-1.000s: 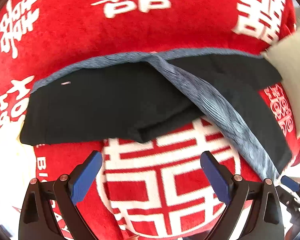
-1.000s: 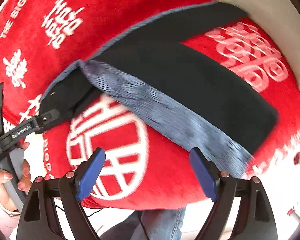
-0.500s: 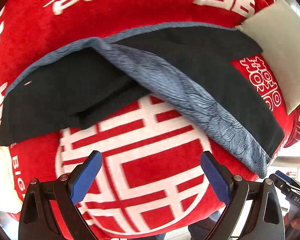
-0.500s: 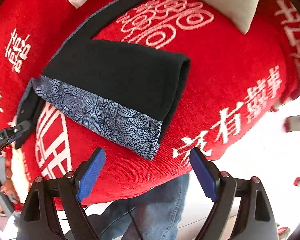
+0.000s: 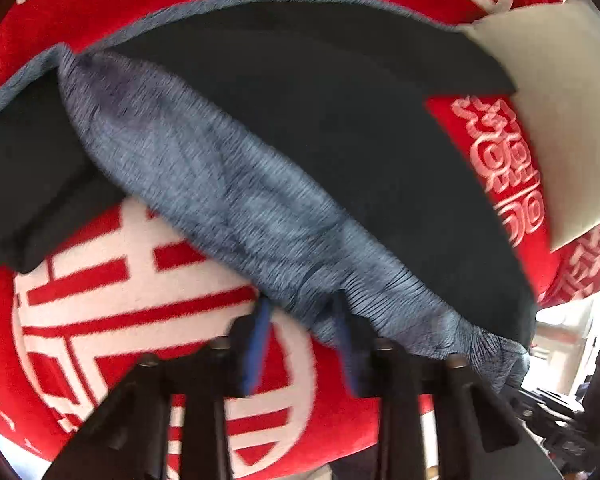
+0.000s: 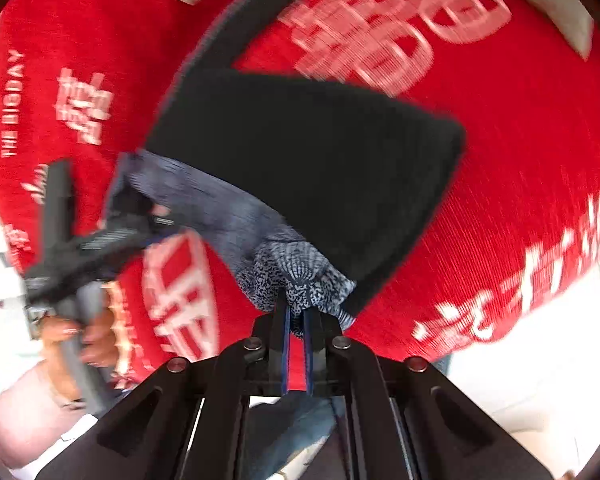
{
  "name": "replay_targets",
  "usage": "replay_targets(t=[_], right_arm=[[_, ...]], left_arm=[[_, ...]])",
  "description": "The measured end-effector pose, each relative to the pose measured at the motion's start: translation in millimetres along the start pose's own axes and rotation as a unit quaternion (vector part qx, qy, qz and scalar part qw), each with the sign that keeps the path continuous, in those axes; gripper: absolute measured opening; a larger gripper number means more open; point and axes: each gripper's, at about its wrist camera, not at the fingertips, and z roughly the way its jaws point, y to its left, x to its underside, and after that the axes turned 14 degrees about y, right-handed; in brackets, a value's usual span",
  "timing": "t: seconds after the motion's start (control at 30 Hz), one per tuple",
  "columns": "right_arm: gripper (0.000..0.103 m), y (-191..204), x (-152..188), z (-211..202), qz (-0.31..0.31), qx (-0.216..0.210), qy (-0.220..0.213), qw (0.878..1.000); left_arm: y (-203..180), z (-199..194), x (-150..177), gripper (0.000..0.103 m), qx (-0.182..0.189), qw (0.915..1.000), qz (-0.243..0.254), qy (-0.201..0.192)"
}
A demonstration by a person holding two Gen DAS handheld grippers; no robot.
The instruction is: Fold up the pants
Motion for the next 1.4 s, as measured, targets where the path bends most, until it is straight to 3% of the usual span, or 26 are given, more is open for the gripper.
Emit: replay_targets(t=[0.17,0.3,0.37,0.53,0.57,0.6,0.67,0.77,0.87,0.9,0.93,0.97,1.0,1.03,1.13,1.27,1.4], right_arm=[[0.005,32.7,-57.9,-59.6,-0.043,-0.028,-0.038,0.998],[0.005,47.2,-125.7,-103.3,-0.069,-0.021,-0.073,0.995],[0.005,47.6,-159.1,-116.6,-0.08,0.001,-0.081,0.994],[0.005,49.5,-255.5,-118.9,-0.107,0.073,-0.073,0.989],[0.005,48.6,-269.0,-113.8,-0.112,0.082,-0.068,0.988],[0.005,47.9,-282.2,-108.3,-0.12,0.096,-0.063,0.986],[0.005,44.9,-314.4,-92.2,-0.126,0.125,-0.052,0.983],[0.006,33.8,-355.1,-70.9,-0.12,0.157,-0.043,0.979],[0.013,22.3,-387.5,-58.4,-0.102,0.185,-0.036,0.977],[0.016,19.7,-392.7,-58.8,-0.09,0.189,-0.03,0.977],[0.027,19.2,-394.1,-66.2,-0.079,0.191,-0.034,0.978],[0.049,21.1,-391.9,-74.3,-0.078,0.193,-0.043,0.977],[0.059,24.1,-388.3,-83.0,-0.082,0.193,-0.053,0.976],[0.063,29.3,-380.3,-95.7,-0.094,0.184,-0.064,0.976],[0.063,38.3,-356.1,-109.7,-0.112,0.191,-0.061,0.973],[0.063,21.0,-306.3,-89.4,-0.081,0.086,0.014,0.993],[0.061,30.9,-255.1,-22.0,-0.102,0.025,0.084,0.991]], left_arm=[[-15.3,-41.8,-16.8,0.017,0.022,0.9993,-0.002,-0.029],[-24.8,-86.0,-55.5,0.017,0.024,0.9969,-0.007,-0.074],[-27.1,-106.3,-77.2,0.017,0.008,0.9947,-0.012,-0.102],[-16.3,-145.3,-111.0,0.017,-0.078,0.9848,-0.035,-0.151],[-11.7,-148.4,-111.9,0.021,-0.087,0.9832,-0.041,-0.155],[-4.0,-150.1,-111.2,0.05,-0.101,0.9809,-0.051,-0.158],[14.4,-147.9,-105.3,0.082,-0.13,0.9729,-0.076,-0.175],[33.9,-130.1,-103.9,0.082,-0.157,0.9696,-0.098,-0.16],[51.6,-106.4,-108.6,0.082,-0.17,0.9681,-0.129,-0.132],[54.2,-102.0,-109.0,0.082,-0.176,0.9674,-0.132,-0.125],[55.0,-97.6,-110.5,0.082,-0.185,0.9663,-0.133,-0.12],[54.7,-94.7,-111.8,0.082,-0.19,0.9658,-0.131,-0.118],[53.0,-92.2,-113.6,0.082,-0.192,0.9659,-0.128,-0.118],[52.0,-90.9,-115.7,0.082,-0.196,0.9656,-0.125,-0.118],[50.5,-84.2,-124.2,0.082,-0.216,0.963,-0.113,-0.114],[58.7,-82.6,-121.8,0.082,-0.199,0.9644,-0.13,-0.116],[85.5,-83.3,-103.5,0.082,-0.17,0.9629,-0.181,-0.107]])
